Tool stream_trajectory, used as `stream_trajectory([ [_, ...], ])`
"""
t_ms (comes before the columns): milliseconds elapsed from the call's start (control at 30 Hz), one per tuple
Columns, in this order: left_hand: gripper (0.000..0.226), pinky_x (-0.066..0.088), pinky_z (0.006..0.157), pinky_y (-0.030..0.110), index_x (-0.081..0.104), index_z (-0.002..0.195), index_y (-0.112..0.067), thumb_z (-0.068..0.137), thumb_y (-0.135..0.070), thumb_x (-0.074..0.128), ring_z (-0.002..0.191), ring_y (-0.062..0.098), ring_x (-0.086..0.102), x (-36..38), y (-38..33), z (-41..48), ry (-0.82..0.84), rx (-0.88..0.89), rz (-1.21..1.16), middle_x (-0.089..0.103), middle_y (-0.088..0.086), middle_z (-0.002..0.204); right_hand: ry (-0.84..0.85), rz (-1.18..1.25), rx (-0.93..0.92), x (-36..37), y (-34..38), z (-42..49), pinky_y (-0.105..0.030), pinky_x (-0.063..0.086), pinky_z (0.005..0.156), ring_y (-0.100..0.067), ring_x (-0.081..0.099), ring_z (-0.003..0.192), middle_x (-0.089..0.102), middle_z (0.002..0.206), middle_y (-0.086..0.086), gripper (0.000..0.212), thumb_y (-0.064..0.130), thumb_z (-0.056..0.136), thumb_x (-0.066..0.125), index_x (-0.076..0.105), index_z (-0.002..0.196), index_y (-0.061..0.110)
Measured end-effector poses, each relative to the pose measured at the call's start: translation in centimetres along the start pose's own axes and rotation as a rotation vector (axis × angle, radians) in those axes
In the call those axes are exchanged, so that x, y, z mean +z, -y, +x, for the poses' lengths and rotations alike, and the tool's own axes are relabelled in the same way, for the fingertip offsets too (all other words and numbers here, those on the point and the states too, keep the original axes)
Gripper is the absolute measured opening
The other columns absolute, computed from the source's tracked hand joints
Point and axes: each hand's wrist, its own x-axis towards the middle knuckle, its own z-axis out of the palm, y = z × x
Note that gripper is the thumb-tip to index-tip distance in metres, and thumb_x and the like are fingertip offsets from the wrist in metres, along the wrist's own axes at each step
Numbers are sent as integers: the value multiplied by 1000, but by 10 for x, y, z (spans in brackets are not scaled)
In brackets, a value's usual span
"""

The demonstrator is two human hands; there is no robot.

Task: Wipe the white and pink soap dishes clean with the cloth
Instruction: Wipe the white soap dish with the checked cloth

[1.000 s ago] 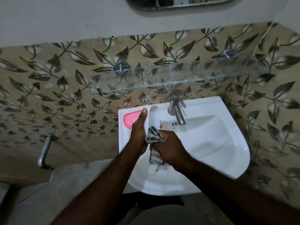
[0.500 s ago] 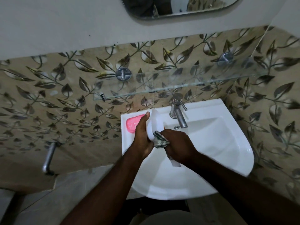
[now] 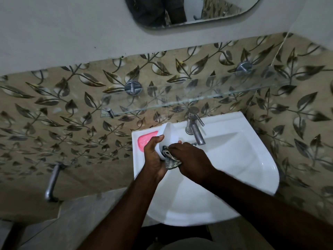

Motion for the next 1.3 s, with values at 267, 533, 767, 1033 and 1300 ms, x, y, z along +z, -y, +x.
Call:
stream_trajectory([
  [267,51,41,103,47,66,110,-3,63,-21,59,104,42,57,-1,-5,0,31,41,-59,66,23,102,-34,84,15,7,15,-12,-30,53,68,-23,63,91,67,111,3,43,14,74,43,63,112,20],
  [533,38,50,68,27,69,75,0,87,-24,41,59,23,65,11,-2,1,-40,-16,101,69,12,68,15,18,188,7,-13,11,-36,49,66,-30,63,88,65,92,-3,27,14,72,50,65,94,15],
  [767,42,52,77,34,65,104,-2,70,-26,57,76,30,64,-4,-5,1,-72,-19,51,66,15,84,45,-5,-3,16,-13,-2,-31,55,60,-25,63,82,68,104,5,43,13,73,44,59,111,27],
  [1033,29,49,59,23,65,75,-2,66,-30,64,51,20,60,3,-7,4,-124,-29,115,60,9,63,82,10,197,15,15,12,-41,51,78,-35,63,93,68,101,-10,31,8,78,55,65,108,11],
  [1300,28,48,81,37,65,92,-1,80,-17,46,77,28,60,10,-8,10,-62,42,-23,64,16,80,60,-154,101,4,-39,19,-33,53,67,-27,62,84,68,111,8,51,16,77,33,64,115,29],
])
